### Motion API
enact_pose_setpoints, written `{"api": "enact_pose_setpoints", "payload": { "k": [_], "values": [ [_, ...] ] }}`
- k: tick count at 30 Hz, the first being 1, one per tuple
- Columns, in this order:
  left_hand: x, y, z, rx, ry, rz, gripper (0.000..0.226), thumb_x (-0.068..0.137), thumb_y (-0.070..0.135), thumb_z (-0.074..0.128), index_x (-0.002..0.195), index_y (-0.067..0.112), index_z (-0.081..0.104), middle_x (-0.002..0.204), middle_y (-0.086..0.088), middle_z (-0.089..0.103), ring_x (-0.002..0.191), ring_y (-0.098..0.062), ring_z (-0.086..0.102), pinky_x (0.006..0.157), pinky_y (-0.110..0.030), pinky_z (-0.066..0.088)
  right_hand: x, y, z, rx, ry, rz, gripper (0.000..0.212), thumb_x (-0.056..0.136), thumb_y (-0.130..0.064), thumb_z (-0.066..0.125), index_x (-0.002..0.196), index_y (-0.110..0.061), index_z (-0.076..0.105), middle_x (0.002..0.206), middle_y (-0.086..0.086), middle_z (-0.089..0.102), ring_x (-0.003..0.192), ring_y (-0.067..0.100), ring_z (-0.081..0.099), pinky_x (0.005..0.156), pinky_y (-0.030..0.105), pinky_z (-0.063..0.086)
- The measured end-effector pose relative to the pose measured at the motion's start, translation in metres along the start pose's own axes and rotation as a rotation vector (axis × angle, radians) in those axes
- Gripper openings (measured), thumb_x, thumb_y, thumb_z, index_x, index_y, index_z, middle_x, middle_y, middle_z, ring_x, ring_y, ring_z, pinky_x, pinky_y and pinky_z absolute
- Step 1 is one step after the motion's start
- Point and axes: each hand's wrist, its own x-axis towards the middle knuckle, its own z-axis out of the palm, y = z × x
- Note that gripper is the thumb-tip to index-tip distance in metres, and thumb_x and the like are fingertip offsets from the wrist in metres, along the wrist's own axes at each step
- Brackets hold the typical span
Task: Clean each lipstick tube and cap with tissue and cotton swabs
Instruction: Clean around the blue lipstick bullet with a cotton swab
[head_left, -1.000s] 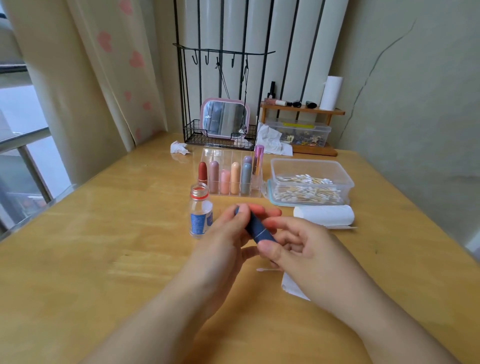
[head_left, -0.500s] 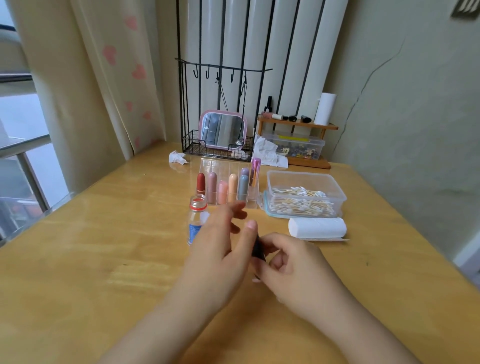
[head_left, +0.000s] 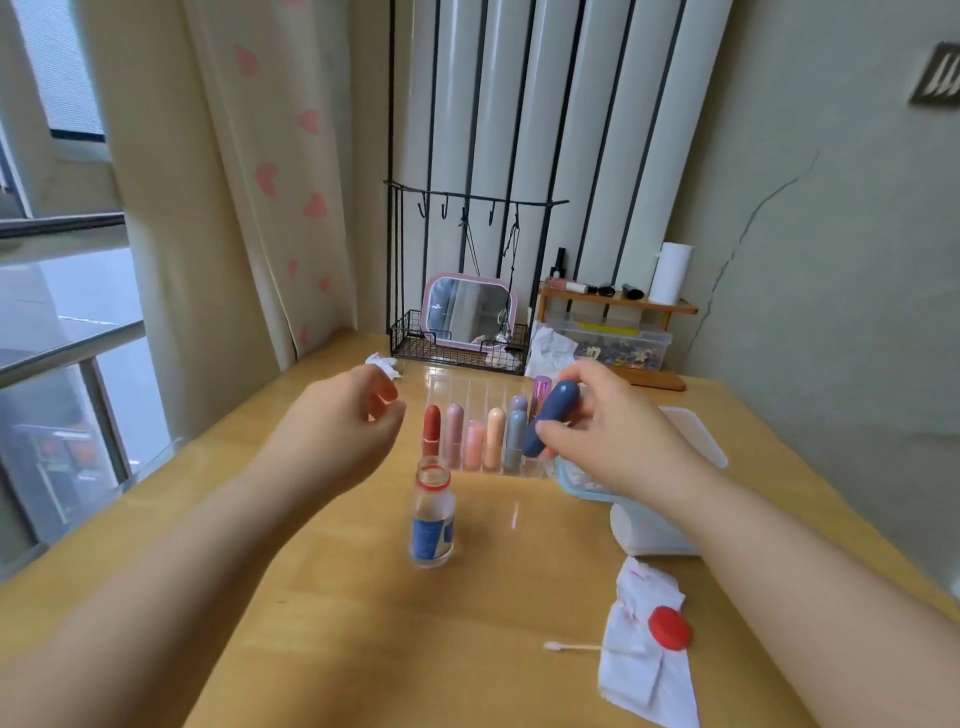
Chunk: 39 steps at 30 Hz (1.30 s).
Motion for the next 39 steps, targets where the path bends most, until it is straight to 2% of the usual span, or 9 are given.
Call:
{"api": "enact_pose_setpoints", "payload": {
  "k": [4, 7, 10, 13, 19, 25, 31, 34, 39],
  "values": [
    [0.028, -0.021, 0.028, 0.047, 0.007, 0.017, 0.017, 0.092, 0.025, 0.053, 0.102, 0.013, 0.059, 0.095, -0.002, 0.063, 0.085, -0.021, 0.058, 0.074, -0.031, 0.046, 0.065, -0.015, 0.014, 0.003, 0.044, -0.091, 0.017, 0.078, -0.018, 0.072, 0.083, -0.027, 0.058, 0.081, -0.001, 0.070, 0.081, 0.020, 0.069, 0.069, 0.035, 0.057],
    [0.041, -0.037, 0.054, 0.082, -0.018, 0.016, 0.020, 0.092, 0.025, 0.052, 0.106, 0.012, 0.057, 0.100, -0.004, 0.064, 0.088, -0.023, 0.059, 0.074, -0.032, 0.047, 0.105, -0.015, 0.037, -0.141, 0.029, -0.122, 0.020, 0.080, -0.020, 0.072, 0.096, -0.019, 0.059, 0.092, -0.001, 0.064, 0.085, 0.016, 0.061, 0.064, 0.024, 0.045],
    [0.044, -0.050, 0.074, 0.075, -0.038, -0.007, 0.019, 0.092, 0.025, 0.051, 0.105, 0.013, 0.058, 0.102, -0.005, 0.063, 0.090, -0.024, 0.059, 0.076, -0.035, 0.049, 0.133, -0.009, 0.059, -0.237, 0.010, -0.140, 0.031, 0.084, -0.018, 0.069, 0.109, -0.017, 0.051, 0.096, -0.001, 0.053, 0.084, 0.015, 0.051, 0.064, 0.025, 0.035],
    [0.040, -0.057, 0.089, 0.024, 0.016, 0.009, 0.017, 0.091, 0.023, 0.051, 0.103, 0.014, 0.058, 0.101, -0.003, 0.060, 0.088, -0.025, 0.058, 0.073, -0.036, 0.047, 0.152, -0.003, 0.074, -0.289, -0.019, -0.165, 0.028, 0.086, -0.015, 0.066, 0.106, -0.018, 0.046, 0.097, 0.002, 0.052, 0.082, 0.018, 0.050, 0.063, 0.027, 0.033],
    [0.044, -0.065, 0.092, -0.028, 0.086, 0.044, 0.017, 0.091, 0.023, 0.051, 0.105, 0.016, 0.058, 0.099, 0.001, 0.059, 0.090, -0.022, 0.057, 0.073, -0.033, 0.045, 0.175, -0.001, 0.091, -0.391, -0.071, -0.157, 0.031, 0.092, -0.016, 0.058, 0.122, -0.012, 0.050, 0.113, 0.011, 0.057, 0.090, 0.020, 0.050, 0.072, 0.025, 0.034],
    [0.047, -0.066, 0.092, -0.036, 0.069, 0.047, 0.015, 0.091, 0.024, 0.051, 0.102, 0.016, 0.058, 0.097, -0.001, 0.060, 0.088, -0.023, 0.056, 0.073, -0.034, 0.046, 0.174, 0.003, 0.104, -0.510, -0.179, -0.148, 0.036, 0.094, -0.015, 0.053, 0.130, -0.008, 0.053, 0.128, 0.012, 0.056, 0.116, 0.026, 0.050, 0.090, 0.029, 0.038],
    [0.047, -0.066, 0.092, -0.054, 0.039, 0.041, 0.016, 0.091, 0.024, 0.051, 0.102, 0.015, 0.059, 0.097, -0.003, 0.061, 0.085, -0.022, 0.057, 0.072, -0.033, 0.047, 0.172, 0.005, 0.109, -0.600, -0.198, -0.136, 0.043, 0.097, -0.021, 0.048, 0.137, -0.004, 0.043, 0.135, 0.015, 0.050, 0.122, 0.030, 0.046, 0.097, 0.032, 0.036],
    [0.046, -0.064, 0.091, -0.056, 0.021, 0.061, 0.018, 0.091, 0.024, 0.051, 0.103, 0.014, 0.059, 0.097, -0.003, 0.062, 0.084, -0.021, 0.057, 0.072, -0.033, 0.047, 0.165, 0.000, 0.096, -0.583, -0.179, -0.168, 0.056, 0.097, -0.026, 0.049, 0.147, -0.013, 0.028, 0.140, 0.012, 0.043, 0.127, 0.027, 0.041, 0.102, 0.031, 0.033],
    [0.046, -0.055, 0.086, -0.048, 0.024, 0.090, 0.018, 0.092, 0.026, 0.050, 0.101, 0.014, 0.060, 0.094, -0.004, 0.065, 0.082, -0.024, 0.060, 0.072, -0.039, 0.050, 0.135, 0.002, 0.049, -0.740, -0.136, -0.254, 0.023, 0.094, -0.024, 0.053, 0.110, -0.014, 0.066, 0.111, 0.005, 0.058, 0.104, 0.021, 0.054, 0.088, 0.031, 0.043]
  ]
}}
